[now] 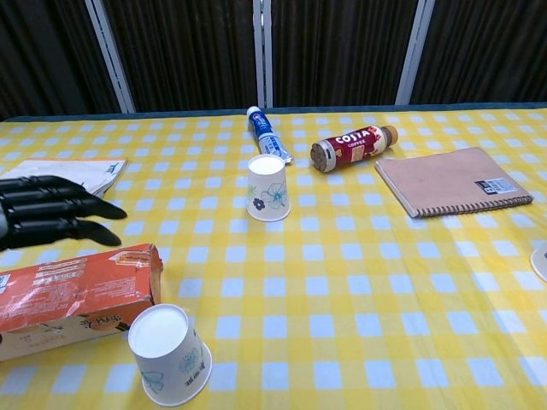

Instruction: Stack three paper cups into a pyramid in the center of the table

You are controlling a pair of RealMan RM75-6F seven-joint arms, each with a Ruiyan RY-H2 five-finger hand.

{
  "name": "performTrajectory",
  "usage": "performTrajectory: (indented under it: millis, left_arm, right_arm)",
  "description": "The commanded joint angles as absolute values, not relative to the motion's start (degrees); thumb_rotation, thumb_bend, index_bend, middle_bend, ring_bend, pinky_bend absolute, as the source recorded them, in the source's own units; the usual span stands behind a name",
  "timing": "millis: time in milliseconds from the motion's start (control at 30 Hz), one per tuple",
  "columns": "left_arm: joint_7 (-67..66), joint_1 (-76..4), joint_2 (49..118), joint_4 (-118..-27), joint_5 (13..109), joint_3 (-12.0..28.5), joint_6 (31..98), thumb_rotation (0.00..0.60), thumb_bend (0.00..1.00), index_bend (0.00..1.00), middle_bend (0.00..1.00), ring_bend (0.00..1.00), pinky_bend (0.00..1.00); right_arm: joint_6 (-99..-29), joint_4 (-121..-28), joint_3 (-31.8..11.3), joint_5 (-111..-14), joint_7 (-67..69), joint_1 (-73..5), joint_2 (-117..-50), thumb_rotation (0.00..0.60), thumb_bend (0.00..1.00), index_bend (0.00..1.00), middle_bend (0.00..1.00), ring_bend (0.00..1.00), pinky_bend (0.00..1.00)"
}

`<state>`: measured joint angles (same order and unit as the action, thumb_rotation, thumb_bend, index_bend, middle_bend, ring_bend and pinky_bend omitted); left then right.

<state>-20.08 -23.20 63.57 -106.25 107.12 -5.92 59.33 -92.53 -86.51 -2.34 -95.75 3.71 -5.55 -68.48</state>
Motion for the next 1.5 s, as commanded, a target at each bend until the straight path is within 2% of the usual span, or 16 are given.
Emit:
performTrajectory:
  millis: [33,233,533,800,1067,1267,1500]
  left_arm:
    - [-23.0,-25.4,65.9,-108.0,104.9,-5.5,55.4,0.6,0.24,0.17,0.0,0.0,0.0]
    - [-25.8,-27.0,68.5,-108.6,101.6,-4.2,52.3,0.6,0.24,0.19,0.0,0.0,0.0]
    - [-28.3,-29.1,70.9,-109.4,96.9,-2.8,48.7,0.6,0.33,0.18,0.0,0.0,0.0]
    - [-31.3,-30.9,73.6,-109.3,92.1,-2.0,45.4,0.6,0.35,0.18,0.0,0.0,0.0]
    - [-33.5,-31.5,75.1,-109.1,88.4,-2.1,45.4,0.6,0.42,0.4,0.0,0.0,0.0]
    - [-31.0,-31.8,74.8,-109.0,87.8,-1.2,47.8,0.6,0.44,0.43,0.0,0.0,0.0]
    - [-26.5,-32.9,71.1,-110.9,87.0,2.0,50.7,0.6,0.44,0.42,0.0,0.0,0.0]
  right_arm:
    - [-92.5,-86.5,-2.4,-95.7,3.9,-5.5,-68.4,0.6,0.11,0.0,0.0,0.0,0.0]
    - [-92.7,-86.6,-2.6,-95.5,4.5,-5.4,-68.1,0.6,0.11,0.0,0.0,0.0,0.0]
    - [-92.9,-86.6,-2.7,-95.4,5.0,-5.4,-67.9,0.6,0.11,0.0,0.0,0.0,0.0]
    - [-93.2,-86.6,-2.7,-95.5,5.6,-5.3,-67.7,0.6,0.11,0.0,0.0,0.0,0.0]
    - [-93.3,-86.7,-2.8,-95.6,5.8,-5.2,-67.6,0.6,0.11,0.0,0.0,0.0,0.0]
    - [-93.1,-86.6,-2.7,-95.6,5.7,-5.3,-67.7,0.6,0.11,0.0,0.0,0.0,0.0]
    - [-92.9,-86.6,-2.9,-95.2,6.3,-5.3,-67.5,0.6,0.11,0.0,0.0,0.0,0.0]
